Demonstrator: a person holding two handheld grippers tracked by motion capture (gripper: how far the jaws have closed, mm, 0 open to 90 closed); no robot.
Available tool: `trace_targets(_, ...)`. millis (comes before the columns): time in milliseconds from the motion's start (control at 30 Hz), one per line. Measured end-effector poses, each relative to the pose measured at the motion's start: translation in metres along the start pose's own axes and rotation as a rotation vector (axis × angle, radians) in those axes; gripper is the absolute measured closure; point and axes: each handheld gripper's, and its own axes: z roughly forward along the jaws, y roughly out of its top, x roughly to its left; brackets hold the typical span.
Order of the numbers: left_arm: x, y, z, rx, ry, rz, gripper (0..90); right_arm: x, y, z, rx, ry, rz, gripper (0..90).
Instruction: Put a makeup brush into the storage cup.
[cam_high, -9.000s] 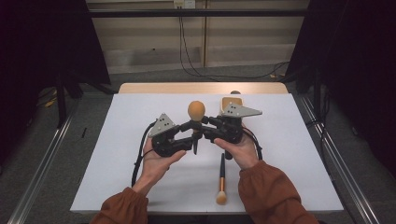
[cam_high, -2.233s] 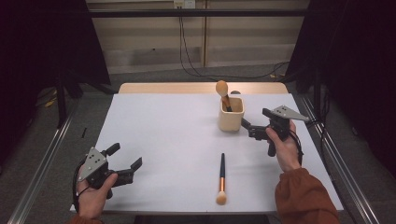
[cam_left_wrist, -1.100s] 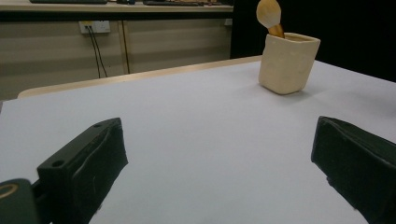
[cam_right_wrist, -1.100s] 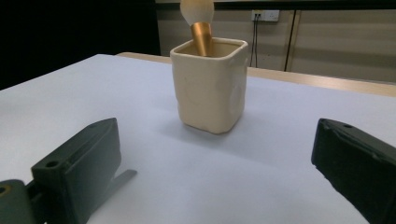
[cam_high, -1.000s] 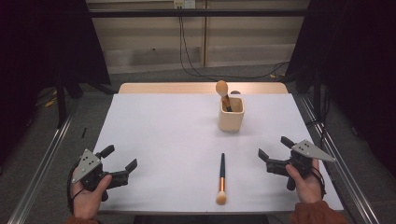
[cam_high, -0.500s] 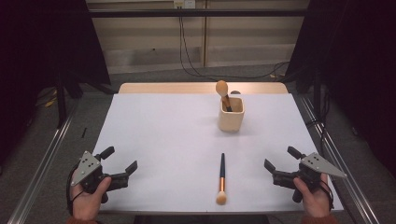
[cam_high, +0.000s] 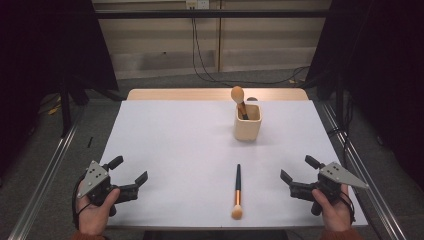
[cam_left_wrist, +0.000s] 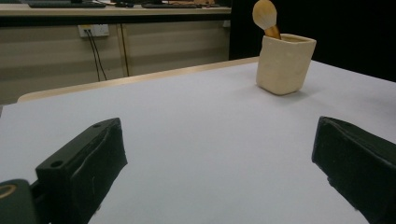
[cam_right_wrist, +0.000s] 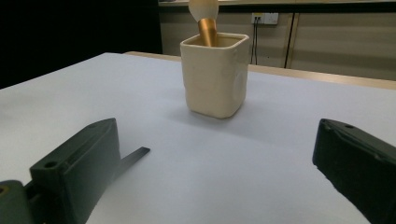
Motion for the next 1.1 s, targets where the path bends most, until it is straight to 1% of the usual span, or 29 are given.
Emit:
trace_targets(100,0.002,-0.001,0.000,-0.001,0.000,-0.004,2.7,0.002,0.002,0.004,0.003,0.010,0.004,1.0)
trace_targets(200,0.002,-0.001,-0.002,0.001,0.008,-0.008,2.7,0.006,0.004,0.009,0.007,0.022,0.004,0.9)
trace_targets(267,0.002,-0.001,-0.002,-0.001,0.011,-0.008,2.6,0.010,0.005,0.013,0.017,0.037,-0.006,0.8)
trace_targets(333,0.002,-0.001,-0.002,-0.004,0.013,-0.013,2.7,0.014,0.005,0.016,0.026,0.051,-0.004,0.8)
trace_targets(433,0.001,0.000,-0.002,-0.003,0.008,-0.008,2.9,0.020,0.005,0.021,0.040,0.068,-0.002,0.8)
trace_targets(600,-0.001,0.001,-0.001,-0.006,0.006,0.001,2.9,0.031,0.005,0.026,0.059,0.104,-0.021,0.5)
trace_targets(633,-0.001,0.001,0.000,-0.005,0.005,-0.003,2.9,0.033,0.005,0.026,0.062,0.110,-0.021,0.3)
trace_targets(733,-0.001,0.001,0.000,-0.008,0.004,-0.005,2.9,0.039,0.007,0.031,0.079,0.122,-0.016,0.3)
trace_targets(767,-0.001,0.001,0.000,-0.008,0.004,-0.003,2.9,0.041,0.007,0.032,0.085,0.133,-0.015,0.3)
trace_targets(867,0.000,0.001,0.000,-0.003,0.006,-0.005,2.9,0.044,0.009,0.036,0.097,0.140,-0.022,0.2)
trace_targets(967,-0.001,0.001,0.001,-0.006,0.006,-0.005,2.9,0.049,0.011,0.042,0.114,0.155,-0.008,0.3)
trace_targets(1100,-0.001,0.001,0.001,-0.005,0.003,0.001,2.9,0.055,0.012,0.049,0.143,0.172,-0.018,0.5)
